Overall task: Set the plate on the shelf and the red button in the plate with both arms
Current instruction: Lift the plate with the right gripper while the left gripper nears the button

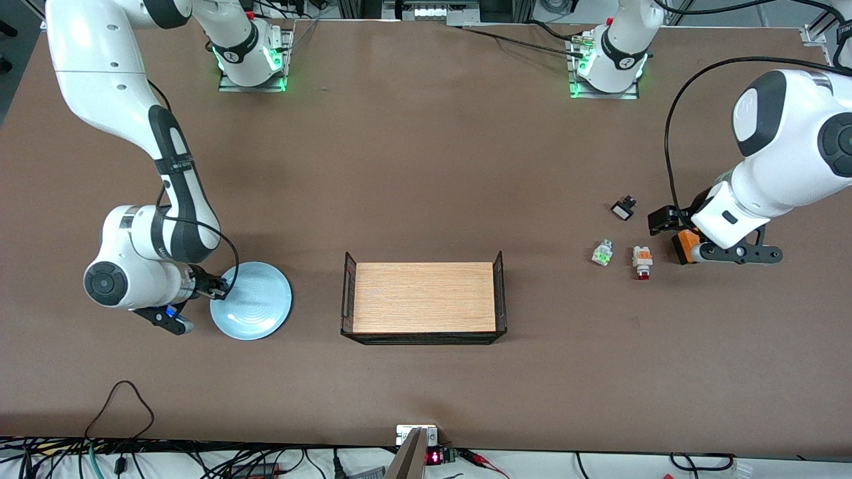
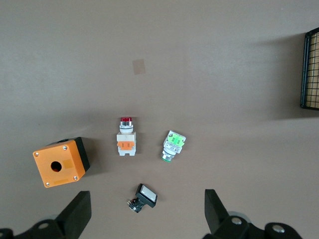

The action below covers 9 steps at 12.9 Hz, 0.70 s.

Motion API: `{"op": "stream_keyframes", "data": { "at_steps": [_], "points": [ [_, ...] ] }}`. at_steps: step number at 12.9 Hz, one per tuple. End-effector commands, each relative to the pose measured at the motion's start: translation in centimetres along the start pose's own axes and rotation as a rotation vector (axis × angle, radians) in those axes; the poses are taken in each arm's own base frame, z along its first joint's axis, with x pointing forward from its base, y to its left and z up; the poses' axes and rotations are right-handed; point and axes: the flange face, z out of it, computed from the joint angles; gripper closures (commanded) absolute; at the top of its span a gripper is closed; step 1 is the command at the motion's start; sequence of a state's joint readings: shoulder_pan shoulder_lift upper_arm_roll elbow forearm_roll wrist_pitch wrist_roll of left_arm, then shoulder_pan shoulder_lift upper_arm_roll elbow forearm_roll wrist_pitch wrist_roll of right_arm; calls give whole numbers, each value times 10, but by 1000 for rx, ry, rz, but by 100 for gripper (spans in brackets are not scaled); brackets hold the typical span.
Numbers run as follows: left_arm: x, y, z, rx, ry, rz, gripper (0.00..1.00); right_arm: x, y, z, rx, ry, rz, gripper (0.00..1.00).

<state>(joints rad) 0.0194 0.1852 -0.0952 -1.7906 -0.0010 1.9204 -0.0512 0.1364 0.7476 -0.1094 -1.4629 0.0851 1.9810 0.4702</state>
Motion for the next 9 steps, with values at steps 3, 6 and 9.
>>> {"op": "stream_keyframes", "data": {
  "at_steps": [3,6,9],
  "points": [
    [1,-13,34,-13,28,33,0,-25,11,-75,-33,1,-93,99],
    [-1,-23,70,-11,42,20,0,-30,17,-121,-39,-12,-164,99],
    [6,-26,106,-9,9,21,0,-34,29,-154,-66,-60,-186,99]
  ]
}}
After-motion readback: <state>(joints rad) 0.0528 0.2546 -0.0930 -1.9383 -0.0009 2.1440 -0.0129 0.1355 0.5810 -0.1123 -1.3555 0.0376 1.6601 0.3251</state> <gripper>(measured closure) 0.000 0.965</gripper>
